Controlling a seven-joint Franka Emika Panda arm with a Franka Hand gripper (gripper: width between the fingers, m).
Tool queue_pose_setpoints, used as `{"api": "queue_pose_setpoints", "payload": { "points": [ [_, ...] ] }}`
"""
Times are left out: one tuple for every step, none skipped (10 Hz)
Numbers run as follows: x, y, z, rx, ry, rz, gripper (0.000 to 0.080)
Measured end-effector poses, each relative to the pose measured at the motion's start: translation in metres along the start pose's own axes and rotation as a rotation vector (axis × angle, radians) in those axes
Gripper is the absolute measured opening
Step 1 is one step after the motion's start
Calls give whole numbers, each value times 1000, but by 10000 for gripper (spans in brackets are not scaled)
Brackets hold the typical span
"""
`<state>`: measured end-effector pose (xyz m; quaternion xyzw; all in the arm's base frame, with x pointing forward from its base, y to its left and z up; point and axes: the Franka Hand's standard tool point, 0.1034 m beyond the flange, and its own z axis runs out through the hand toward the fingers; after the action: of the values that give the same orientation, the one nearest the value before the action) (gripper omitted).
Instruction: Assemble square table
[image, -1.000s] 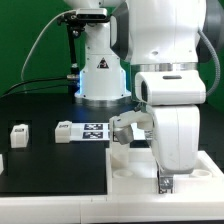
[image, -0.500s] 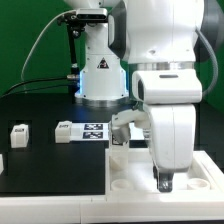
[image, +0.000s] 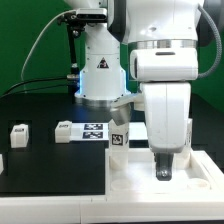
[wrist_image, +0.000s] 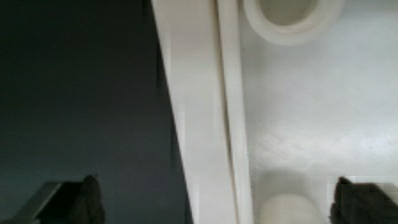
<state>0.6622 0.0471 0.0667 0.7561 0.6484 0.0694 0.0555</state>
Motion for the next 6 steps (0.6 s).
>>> {"api": "queue_pose_setpoints", "payload": {
  "points": [
    [-2, 0, 0, 2, -1, 22, 647],
    [-17, 1, -8, 24, -19, 15, 649],
    [-35, 6, -25, 37, -35, 80, 649],
    [-51, 10, -41, 46, -55, 175, 649],
    [-56, 12, -45, 42, -61, 221, 649],
    [-55, 10, -43, 44, -62, 303, 649]
  ]
}}
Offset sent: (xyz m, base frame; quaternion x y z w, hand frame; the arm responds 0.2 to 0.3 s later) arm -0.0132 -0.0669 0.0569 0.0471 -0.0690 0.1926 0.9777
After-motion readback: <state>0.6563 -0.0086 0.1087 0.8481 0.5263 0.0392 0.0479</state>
